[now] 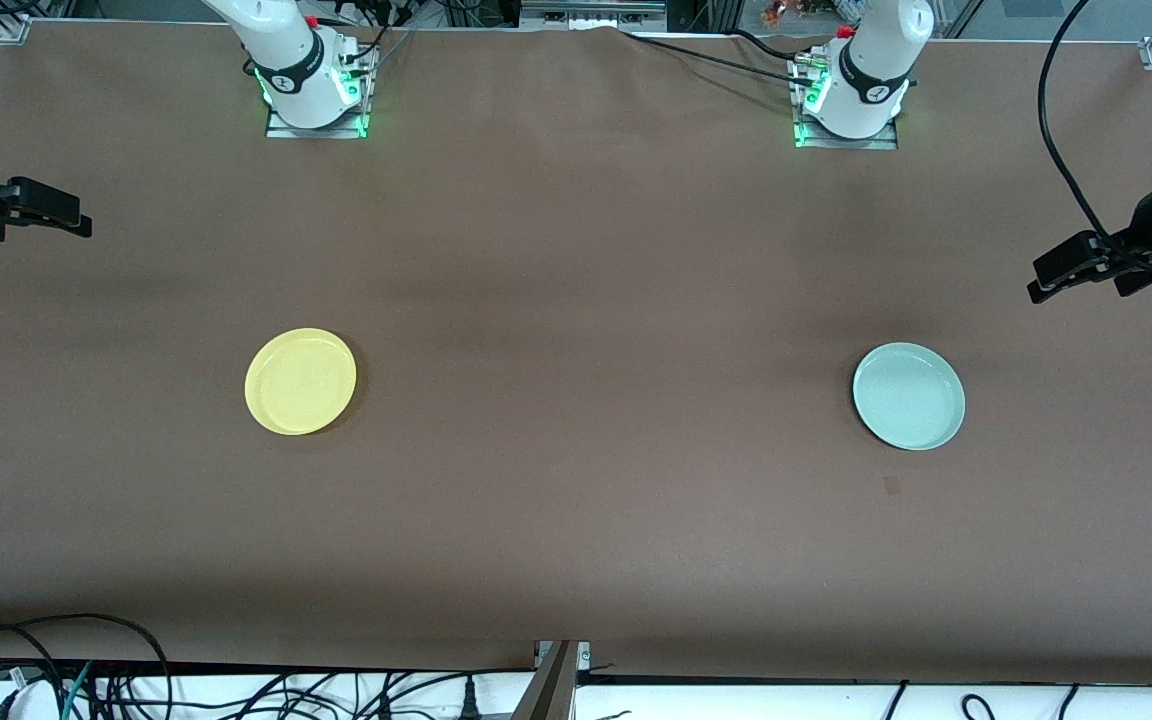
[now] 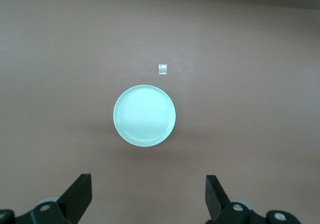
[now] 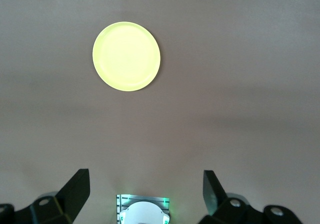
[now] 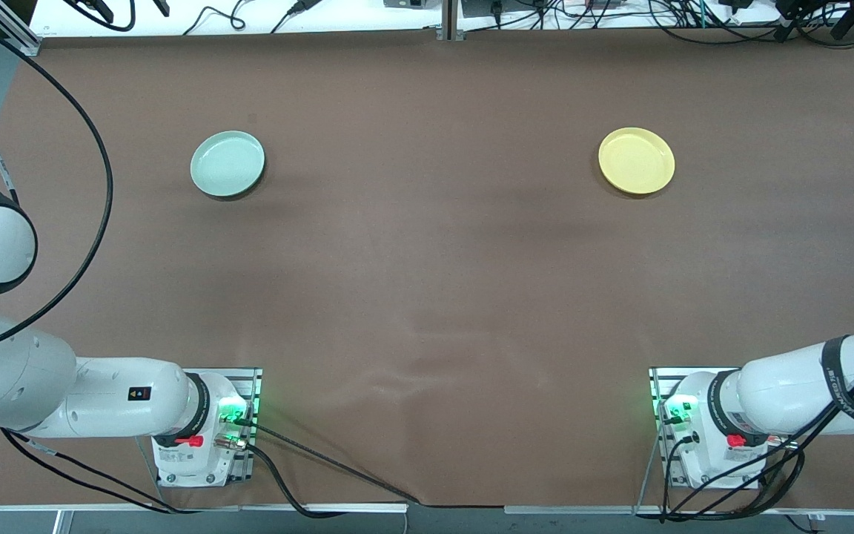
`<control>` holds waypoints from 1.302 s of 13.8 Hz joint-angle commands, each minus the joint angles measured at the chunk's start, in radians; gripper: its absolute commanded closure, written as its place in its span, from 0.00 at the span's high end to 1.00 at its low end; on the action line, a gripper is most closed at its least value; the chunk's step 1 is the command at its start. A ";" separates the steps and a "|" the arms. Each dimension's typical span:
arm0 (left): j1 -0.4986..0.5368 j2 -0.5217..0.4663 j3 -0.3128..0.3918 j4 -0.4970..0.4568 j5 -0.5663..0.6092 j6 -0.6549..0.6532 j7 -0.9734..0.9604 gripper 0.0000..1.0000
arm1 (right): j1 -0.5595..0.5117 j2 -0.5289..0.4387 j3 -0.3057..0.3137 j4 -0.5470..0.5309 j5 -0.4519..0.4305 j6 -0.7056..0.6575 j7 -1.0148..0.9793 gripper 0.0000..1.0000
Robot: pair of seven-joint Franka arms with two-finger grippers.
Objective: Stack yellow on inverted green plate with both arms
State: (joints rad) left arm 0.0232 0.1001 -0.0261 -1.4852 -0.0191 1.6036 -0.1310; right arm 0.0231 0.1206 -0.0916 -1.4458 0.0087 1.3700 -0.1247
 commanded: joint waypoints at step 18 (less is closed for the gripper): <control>-0.002 0.012 0.005 0.025 -0.025 -0.007 0.014 1.00 | -0.009 0.030 0.001 0.042 0.002 -0.006 -0.012 1.00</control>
State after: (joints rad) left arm 0.0232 0.1001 -0.0261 -1.4852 -0.0191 1.6036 -0.1310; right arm 0.0214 0.1406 -0.0923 -1.4263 0.0087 1.3709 -0.1247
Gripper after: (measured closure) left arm 0.000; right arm 0.000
